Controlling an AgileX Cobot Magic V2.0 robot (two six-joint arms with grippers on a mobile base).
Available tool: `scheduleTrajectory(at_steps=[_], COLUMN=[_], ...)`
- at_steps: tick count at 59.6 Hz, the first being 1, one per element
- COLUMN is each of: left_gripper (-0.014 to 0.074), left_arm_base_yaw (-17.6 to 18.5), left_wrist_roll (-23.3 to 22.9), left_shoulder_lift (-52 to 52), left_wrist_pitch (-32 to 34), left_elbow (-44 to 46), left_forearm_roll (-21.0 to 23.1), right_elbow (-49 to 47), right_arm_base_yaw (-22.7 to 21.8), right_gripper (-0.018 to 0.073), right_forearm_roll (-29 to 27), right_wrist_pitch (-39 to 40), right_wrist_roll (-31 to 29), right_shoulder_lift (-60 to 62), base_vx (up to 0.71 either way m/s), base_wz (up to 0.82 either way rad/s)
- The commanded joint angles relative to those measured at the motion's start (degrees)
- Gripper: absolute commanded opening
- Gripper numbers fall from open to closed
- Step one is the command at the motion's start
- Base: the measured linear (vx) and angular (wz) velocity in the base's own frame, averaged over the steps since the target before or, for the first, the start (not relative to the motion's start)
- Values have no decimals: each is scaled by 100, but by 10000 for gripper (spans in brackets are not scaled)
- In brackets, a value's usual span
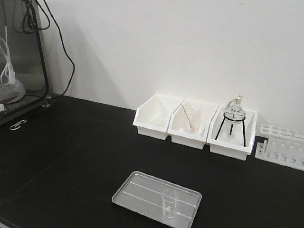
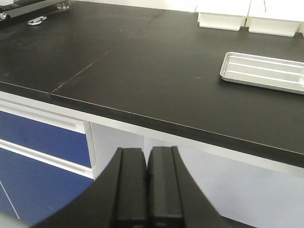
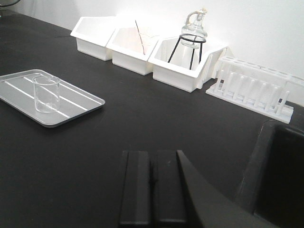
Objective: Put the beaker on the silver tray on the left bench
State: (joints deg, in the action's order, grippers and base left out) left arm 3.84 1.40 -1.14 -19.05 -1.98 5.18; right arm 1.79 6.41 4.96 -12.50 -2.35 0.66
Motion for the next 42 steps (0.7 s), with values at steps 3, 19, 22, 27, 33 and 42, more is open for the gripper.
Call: scheduleTrajectory(at_steps=[3,19,22,27,33,42], left_gripper=[1,1,1,1,1,1], left_arm_base_yaw=[-11,-11,-11,-11,-11,-11], left_wrist_roll=[2,2,2,2,2,2], left_shoulder_lift=[-40,-40,-40,-40,-40,-40], left_wrist_pitch=[475,475,475,475,475,475], left_elbow=[-102,-102,-102,-102,-102,-102], left_forearm_roll=[29,29,29,29,29,29], right_elbow=[29,29,29,29,29,29], right_arm_base_yaw=[-30,-30,-30,-30,-30,-30], right_gripper=[-15,-14,-14,-14,-14,-14], right_forearm_roll=[-17,-17,-17,-17,-17,-17], right_wrist_pitch=[418,414,414,414,414,414], right_wrist_roll=[-32,-32,-32,-32,-32,-32], right_shoulder_lift=[70,70,70,70,70,70], base_vx=[0,0,0,0,0,0], base_wz=[0,0,0,0,0,0])
